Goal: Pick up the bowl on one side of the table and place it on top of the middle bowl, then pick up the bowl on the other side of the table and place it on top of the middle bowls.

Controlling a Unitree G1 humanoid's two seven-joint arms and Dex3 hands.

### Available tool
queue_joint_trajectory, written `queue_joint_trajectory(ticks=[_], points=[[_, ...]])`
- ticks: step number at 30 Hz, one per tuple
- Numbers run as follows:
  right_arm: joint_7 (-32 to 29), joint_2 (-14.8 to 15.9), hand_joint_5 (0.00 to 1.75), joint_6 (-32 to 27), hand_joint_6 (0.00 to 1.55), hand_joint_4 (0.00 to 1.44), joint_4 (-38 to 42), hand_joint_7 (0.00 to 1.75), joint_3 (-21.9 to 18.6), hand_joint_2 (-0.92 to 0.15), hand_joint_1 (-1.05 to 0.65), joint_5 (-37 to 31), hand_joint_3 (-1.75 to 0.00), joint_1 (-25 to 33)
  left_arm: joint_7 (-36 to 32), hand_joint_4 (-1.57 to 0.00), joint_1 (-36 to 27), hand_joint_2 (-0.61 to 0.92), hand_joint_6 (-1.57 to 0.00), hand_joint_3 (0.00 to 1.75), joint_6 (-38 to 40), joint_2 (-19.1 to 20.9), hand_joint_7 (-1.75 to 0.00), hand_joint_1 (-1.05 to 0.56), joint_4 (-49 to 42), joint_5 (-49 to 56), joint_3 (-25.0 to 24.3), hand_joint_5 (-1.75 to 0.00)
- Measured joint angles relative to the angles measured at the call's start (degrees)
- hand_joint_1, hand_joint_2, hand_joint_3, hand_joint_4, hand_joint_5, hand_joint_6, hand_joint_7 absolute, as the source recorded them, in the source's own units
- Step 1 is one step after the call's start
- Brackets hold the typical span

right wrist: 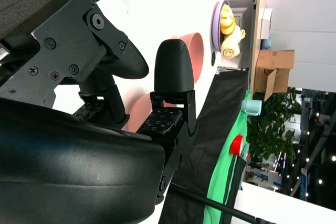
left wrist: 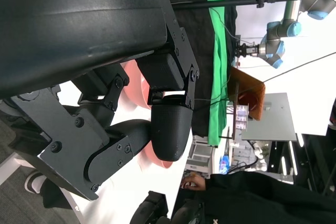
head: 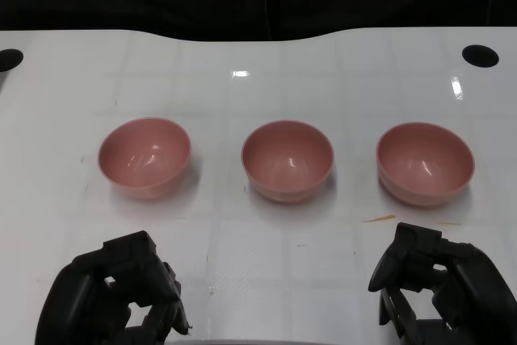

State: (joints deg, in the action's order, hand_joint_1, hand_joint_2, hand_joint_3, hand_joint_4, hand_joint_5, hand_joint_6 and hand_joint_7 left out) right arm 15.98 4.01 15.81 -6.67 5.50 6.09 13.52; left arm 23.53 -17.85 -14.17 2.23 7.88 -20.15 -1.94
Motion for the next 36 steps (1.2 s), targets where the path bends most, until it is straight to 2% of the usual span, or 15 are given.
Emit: queue_joint_trajectory(ticks=[21,23,26,30,36], points=[[0.1,0.0,1.58,0.6,0.83,0.86,0.1,1.27,0.0,-0.38,-0.14,0.1,-1.4,-0.1,0.0,-1.02,-0.2,0.36,-0.99,1.27,0.0,0.0,-1.35,-0.15,0.1,-0.2,-0.1,-1.53],[0.1,0.0,1.54,0.5,0.8,0.84,0.1,1.21,0.0,-0.4,-0.14,0.1,-1.34,-0.1,0.3,-1.02,-0.1,0.37,-0.99,1.26,0.0,0.0,-1.34,-0.15,0.1,-0.4,-0.1,-1.52],[0.1,0.0,1.45,0.6,0.71,0.74,0.1,1.1,-0.2,-0.43,-0.16,0.5,-1.21,-0.2,0.5,-1.02,0.2,0.37,-0.99,1.26,0.0,0.1,-1.34,-0.16,0.0,-0.4,-0.1,-1.52],[-0.3,0.0,1.28,0.7,0.61,0.63,0.1,0.92,-1.1,-0.51,-0.24,0.7,-0.91,-1.3,0.7,-1.02,0.3,0.36,-1.0,1.26,0.0,0.1,-1.33,-0.16,0.0,-0.8,-0.2,-1.53],[-0.6,0.6,1.13,3.5,0.61,0.6,0.9,0.68,-3.1,-0.64,-0.28,-0.4,-0.61,-3.8,0.7,-1.03,0.5,0.37,-1.0,1.26,0.0,0.1,-1.34,-0.16,-0.1,-0.9,-0.5,-1.53]])
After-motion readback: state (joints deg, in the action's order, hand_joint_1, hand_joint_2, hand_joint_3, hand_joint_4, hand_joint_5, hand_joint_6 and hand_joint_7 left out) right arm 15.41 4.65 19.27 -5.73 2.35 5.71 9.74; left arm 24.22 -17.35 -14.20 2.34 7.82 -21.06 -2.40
